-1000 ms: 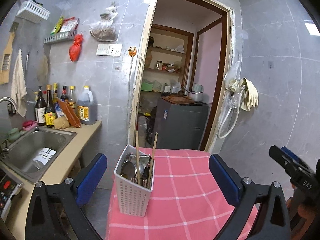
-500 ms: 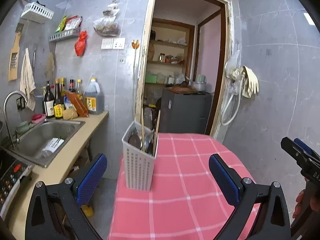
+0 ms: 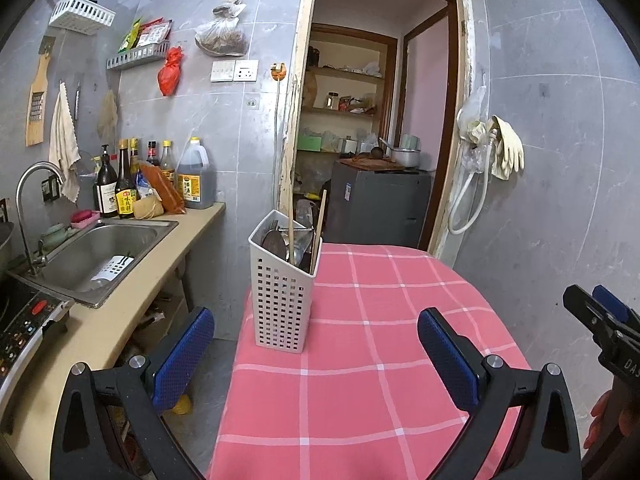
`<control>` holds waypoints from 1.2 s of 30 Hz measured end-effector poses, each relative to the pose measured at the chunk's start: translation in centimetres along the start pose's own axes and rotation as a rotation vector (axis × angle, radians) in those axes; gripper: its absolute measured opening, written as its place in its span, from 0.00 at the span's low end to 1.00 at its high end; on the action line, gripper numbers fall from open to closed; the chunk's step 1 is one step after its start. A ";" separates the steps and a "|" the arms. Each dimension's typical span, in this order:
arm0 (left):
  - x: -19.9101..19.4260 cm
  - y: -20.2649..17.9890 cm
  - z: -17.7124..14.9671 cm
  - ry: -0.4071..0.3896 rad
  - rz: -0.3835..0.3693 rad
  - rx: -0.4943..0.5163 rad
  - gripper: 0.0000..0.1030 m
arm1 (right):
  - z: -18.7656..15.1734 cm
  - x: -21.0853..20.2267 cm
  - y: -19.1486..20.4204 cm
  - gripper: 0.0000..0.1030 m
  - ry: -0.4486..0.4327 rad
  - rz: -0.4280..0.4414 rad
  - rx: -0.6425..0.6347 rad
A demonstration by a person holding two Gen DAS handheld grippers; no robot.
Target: Organize utensils
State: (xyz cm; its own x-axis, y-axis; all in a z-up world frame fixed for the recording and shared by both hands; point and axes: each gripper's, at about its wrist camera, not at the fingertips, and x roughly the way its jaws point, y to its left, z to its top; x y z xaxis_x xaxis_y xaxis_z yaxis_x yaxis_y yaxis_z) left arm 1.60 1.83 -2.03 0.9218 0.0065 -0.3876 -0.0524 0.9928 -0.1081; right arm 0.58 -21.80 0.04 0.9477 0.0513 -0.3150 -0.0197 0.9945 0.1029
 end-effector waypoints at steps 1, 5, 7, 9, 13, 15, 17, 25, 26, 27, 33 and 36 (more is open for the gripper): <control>0.0 0.0 -0.1 -0.002 0.002 -0.001 1.00 | -0.1 0.0 0.0 0.99 -0.001 0.002 -0.001; -0.1 -0.1 -0.1 -0.007 0.005 -0.004 1.00 | -0.2 0.0 0.0 0.99 -0.001 0.010 -0.004; -0.3 -0.1 -0.1 -0.012 0.004 -0.011 1.00 | -0.2 0.0 0.0 0.99 -0.004 0.008 -0.005; -0.4 0.0 -0.1 -0.017 0.003 -0.017 1.00 | -0.1 0.0 0.2 0.99 -0.011 0.005 -0.009; -0.5 0.0 -0.3 -0.020 0.002 -0.026 1.00 | 0.0 -0.1 0.3 0.99 -0.013 0.005 -0.013; -0.5 0.1 -0.3 -0.017 0.000 -0.030 1.00 | -0.1 -0.1 0.4 0.99 -0.011 0.005 -0.014; -0.6 0.1 -0.4 -0.014 -0.005 -0.035 1.00 | -0.1 -0.2 0.4 0.99 -0.011 0.005 -0.013; -0.7 0.0 -0.4 -0.016 -0.001 -0.033 1.00 | 0.0 -0.2 0.4 0.99 -0.012 0.005 -0.014; -0.6 0.0 -0.4 -0.016 -0.001 -0.033 1.00 | 0.0 -0.2 0.5 0.99 -0.013 0.005 -0.014; -0.6 0.1 -0.4 -0.014 -0.002 -0.033 1.00 | 0.0 -0.2 0.5 0.99 -0.013 0.004 -0.014; -0.9 0.0 -0.5 -0.013 0.003 -0.035 1.00 | 0.1 -0.2 0.6 0.99 -0.010 0.006 -0.012; -1.1 -0.1 -0.6 -0.016 0.005 -0.033 1.00 | 0.1 -0.3 0.6 0.99 -0.011 0.007 -0.012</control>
State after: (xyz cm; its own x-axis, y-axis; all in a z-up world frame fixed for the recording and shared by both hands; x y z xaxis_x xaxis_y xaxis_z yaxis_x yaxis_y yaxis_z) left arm 0.31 1.61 -2.17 0.9276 0.0133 -0.3734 -0.0692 0.9882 -0.1366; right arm 0.32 -21.18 0.24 0.9511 0.0572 -0.3037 -0.0300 0.9952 0.0936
